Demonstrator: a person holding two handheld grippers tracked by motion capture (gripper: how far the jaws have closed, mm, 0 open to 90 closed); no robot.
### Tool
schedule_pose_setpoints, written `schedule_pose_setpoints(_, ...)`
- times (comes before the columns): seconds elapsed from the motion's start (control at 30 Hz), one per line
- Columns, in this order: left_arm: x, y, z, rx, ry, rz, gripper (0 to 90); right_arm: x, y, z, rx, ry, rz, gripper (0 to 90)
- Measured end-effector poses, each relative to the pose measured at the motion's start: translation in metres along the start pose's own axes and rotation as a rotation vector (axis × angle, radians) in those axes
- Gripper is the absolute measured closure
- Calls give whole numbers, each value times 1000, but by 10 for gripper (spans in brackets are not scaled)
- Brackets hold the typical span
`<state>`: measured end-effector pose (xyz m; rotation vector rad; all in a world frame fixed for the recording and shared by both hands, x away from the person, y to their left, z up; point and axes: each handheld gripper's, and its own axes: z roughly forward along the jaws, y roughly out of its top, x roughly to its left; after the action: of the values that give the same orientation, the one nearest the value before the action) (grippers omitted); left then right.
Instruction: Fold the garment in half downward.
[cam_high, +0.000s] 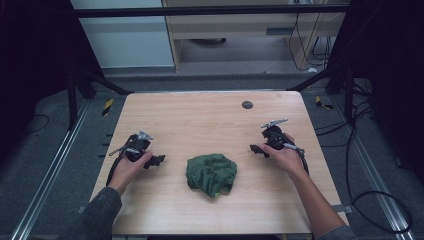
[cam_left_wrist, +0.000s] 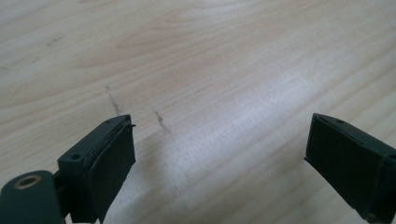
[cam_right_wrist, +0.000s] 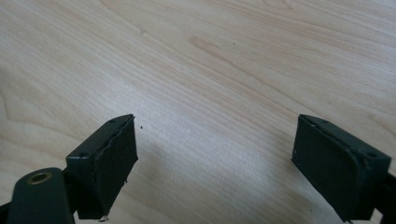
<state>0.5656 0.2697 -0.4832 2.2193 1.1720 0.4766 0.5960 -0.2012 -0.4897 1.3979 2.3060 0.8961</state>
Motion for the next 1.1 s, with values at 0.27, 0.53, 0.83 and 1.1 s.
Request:
schedule_pose_setpoints(0.27,12,4,15,-42,6,-63,75,-7,5,14,-30,-38,53,131)
schedule_pose_setpoints(0.53,14,5,28,-73,8,-101,75,-14,6,23,-106,-98,95,129)
schedule_pose_setpoints(0.83,13,7,37,-114,34,-71,51,-15,4,28,-135,-185,104,93)
schedule_pose_setpoints(1.1,14,7,38,-97,48,-83,1,-18,4,29,-112,-262,197,2)
